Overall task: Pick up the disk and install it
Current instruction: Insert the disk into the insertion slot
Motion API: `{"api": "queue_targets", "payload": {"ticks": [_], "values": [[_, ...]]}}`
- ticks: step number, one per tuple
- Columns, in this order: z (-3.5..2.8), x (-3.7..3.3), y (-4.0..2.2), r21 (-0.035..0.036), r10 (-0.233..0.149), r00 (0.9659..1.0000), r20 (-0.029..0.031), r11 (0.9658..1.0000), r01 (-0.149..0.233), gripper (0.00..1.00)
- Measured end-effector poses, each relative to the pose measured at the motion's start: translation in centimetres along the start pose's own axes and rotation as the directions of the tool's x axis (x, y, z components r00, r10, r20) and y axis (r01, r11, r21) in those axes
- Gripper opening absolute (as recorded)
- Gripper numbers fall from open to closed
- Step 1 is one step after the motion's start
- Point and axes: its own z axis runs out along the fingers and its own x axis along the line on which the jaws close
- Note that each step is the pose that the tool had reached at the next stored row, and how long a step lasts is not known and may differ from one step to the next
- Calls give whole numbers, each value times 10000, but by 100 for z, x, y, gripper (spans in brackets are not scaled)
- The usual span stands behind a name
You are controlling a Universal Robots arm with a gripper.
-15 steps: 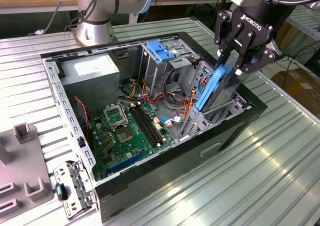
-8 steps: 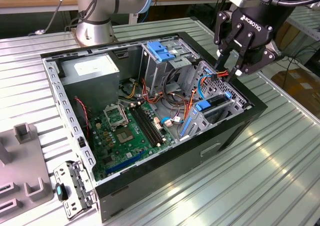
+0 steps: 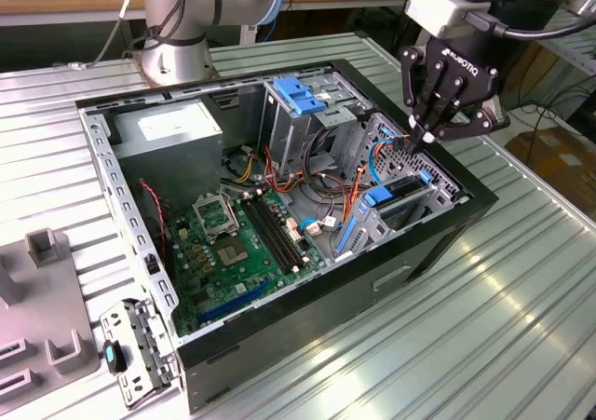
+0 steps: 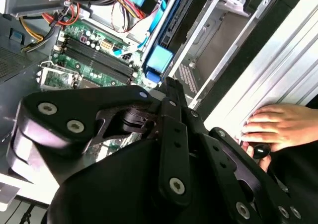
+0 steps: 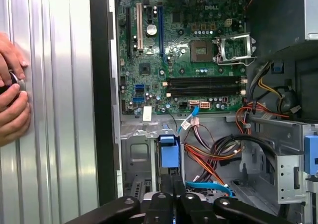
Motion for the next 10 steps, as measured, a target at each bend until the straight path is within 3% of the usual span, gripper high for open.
{"api": "queue_targets", "payload": {"ticks": [10], "values": [[196, -4, -235, 0, -1, 10000, 0, 10000, 1, 11]]}}
